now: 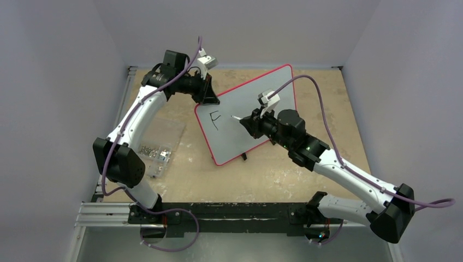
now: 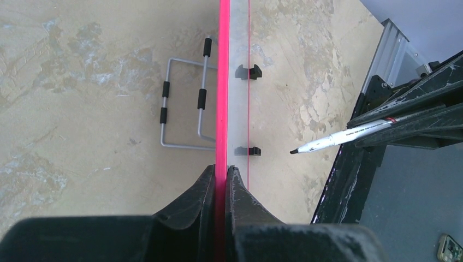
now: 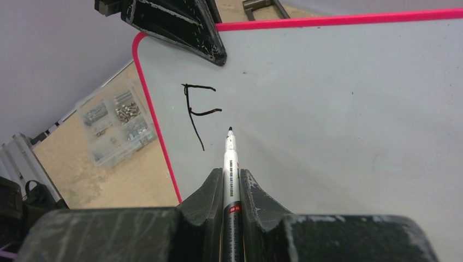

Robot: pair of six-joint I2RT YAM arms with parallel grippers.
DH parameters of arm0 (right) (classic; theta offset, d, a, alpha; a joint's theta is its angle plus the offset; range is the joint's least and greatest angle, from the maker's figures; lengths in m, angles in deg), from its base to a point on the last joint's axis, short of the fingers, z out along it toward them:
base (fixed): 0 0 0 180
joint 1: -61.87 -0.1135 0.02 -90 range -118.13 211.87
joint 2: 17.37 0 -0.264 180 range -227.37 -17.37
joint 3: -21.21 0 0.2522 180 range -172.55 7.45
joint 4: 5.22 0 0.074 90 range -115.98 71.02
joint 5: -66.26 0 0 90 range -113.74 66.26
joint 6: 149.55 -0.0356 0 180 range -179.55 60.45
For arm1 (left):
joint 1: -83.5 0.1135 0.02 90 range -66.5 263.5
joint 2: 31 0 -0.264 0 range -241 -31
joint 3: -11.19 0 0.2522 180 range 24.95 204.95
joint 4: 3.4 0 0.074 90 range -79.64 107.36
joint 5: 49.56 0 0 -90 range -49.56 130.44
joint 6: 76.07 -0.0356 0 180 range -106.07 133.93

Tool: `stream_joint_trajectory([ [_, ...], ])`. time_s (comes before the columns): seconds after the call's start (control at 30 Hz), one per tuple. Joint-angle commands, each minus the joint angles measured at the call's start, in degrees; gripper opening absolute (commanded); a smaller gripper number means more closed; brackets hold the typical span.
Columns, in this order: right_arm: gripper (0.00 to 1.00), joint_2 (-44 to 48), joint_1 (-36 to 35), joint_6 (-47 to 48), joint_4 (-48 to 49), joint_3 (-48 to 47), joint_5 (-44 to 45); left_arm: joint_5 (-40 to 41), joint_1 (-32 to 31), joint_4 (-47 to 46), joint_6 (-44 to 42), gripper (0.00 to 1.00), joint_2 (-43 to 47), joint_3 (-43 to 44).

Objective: Write a sentence on the whiteboard

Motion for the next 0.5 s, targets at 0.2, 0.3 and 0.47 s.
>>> stream_joint_trajectory([
  [0.2, 0.00, -1.5, 0.2, 3.6, 3.2, -2.1, 1.2, 6.5, -0.4, -3.5, -1.6, 0.00, 3.8, -3.4],
  [0.3, 0.00, -1.5, 0.2, 3.8, 3.2, -2.1, 0.6, 7.1, -0.4, -3.7, -1.0, 0.00, 4.1, -3.6],
  [0.47, 0.00, -1.7, 0.2, 4.1, 3.2, -2.0, -0.4, 8.9, -0.4, -4.0, -0.9, 0.00, 4.6, -4.3],
])
